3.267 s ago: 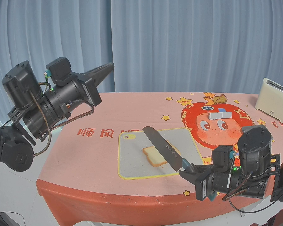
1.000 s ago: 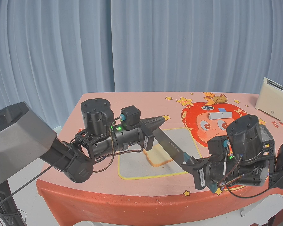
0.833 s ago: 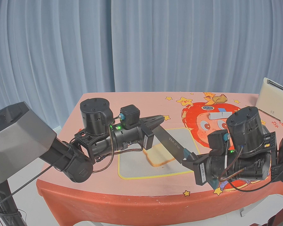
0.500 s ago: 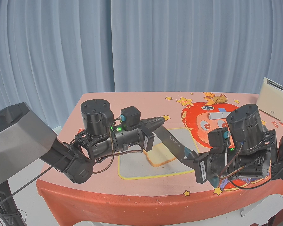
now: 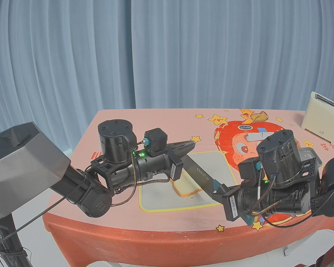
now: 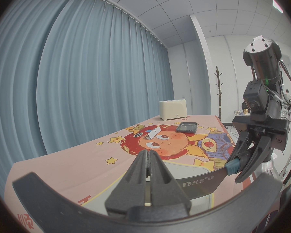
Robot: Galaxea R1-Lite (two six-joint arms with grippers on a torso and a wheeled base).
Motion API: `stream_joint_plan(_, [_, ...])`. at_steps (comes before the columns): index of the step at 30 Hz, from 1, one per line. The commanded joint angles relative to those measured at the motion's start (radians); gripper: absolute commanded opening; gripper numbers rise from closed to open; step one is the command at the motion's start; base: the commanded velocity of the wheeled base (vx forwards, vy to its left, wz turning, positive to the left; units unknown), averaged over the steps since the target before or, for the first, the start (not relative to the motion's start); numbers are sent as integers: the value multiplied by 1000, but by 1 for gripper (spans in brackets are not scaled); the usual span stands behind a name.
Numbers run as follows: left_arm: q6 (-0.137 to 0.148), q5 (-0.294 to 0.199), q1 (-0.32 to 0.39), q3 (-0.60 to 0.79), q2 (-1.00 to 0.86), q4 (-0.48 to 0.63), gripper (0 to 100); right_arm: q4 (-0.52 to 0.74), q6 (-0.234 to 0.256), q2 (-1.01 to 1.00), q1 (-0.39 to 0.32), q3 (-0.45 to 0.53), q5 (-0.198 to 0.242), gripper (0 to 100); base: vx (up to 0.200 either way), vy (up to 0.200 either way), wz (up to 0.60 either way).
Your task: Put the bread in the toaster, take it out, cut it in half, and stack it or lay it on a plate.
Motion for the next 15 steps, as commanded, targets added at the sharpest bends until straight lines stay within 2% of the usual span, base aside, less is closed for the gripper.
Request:
stream_joint_plan(1, [0,0,-15,-2,22,-3,0,-4,0,19,-2,-2,0,0,0,0,0])
stream_joint_plan(5, [1,0,-28,0,51,-9,0,-6,2,28,-4,-2,0,0,0,0,0])
stream_joint_plan(10, [20,0,-31,1,71,-9,0,-6,2,39,-7,-4,0,0,0,0,0])
stream_joint_plan(15, [20,0,-31,4,72,-9,0,-6,2,40,-5,-2,0,0,0,0,0])
